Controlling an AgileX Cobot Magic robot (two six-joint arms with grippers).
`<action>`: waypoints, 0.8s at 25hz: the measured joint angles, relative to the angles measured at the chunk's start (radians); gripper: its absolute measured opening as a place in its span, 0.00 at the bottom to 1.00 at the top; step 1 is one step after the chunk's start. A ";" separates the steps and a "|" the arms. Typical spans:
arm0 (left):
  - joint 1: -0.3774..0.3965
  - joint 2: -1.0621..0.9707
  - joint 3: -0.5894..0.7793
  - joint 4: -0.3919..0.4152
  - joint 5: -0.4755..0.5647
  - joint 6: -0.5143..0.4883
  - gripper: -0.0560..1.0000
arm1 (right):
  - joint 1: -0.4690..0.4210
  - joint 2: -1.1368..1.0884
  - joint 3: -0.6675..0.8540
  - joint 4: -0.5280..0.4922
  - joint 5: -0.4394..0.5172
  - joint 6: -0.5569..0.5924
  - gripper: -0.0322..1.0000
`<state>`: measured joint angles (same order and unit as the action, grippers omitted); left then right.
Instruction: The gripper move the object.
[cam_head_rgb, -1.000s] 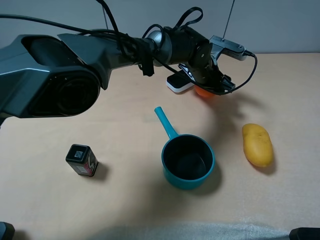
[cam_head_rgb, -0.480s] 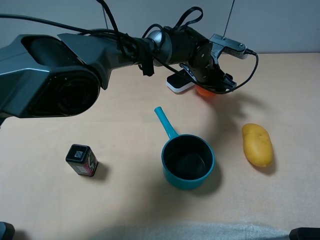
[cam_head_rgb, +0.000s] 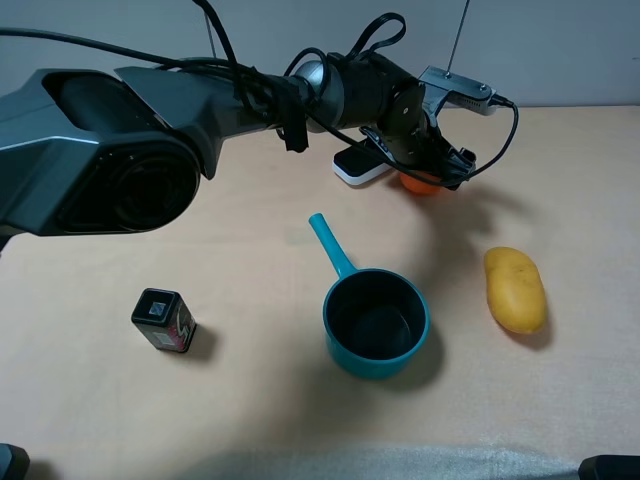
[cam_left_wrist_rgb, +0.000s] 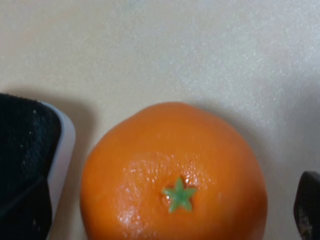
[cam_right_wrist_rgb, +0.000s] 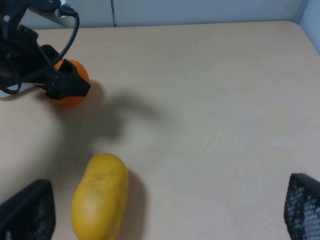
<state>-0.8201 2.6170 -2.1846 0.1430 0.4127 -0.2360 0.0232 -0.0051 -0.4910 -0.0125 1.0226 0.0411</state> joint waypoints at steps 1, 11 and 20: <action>0.000 0.000 0.000 0.000 -0.001 -0.001 0.99 | 0.000 0.000 0.000 0.000 0.000 0.000 0.70; 0.000 0.000 -0.013 -0.002 0.004 -0.007 0.99 | 0.000 0.000 0.000 0.000 0.000 0.000 0.70; 0.000 -0.026 -0.099 -0.020 0.192 -0.007 0.99 | 0.000 0.000 0.000 0.000 0.001 0.000 0.70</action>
<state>-0.8201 2.5910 -2.2836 0.1233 0.6048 -0.2429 0.0232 -0.0051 -0.4910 -0.0125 1.0237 0.0411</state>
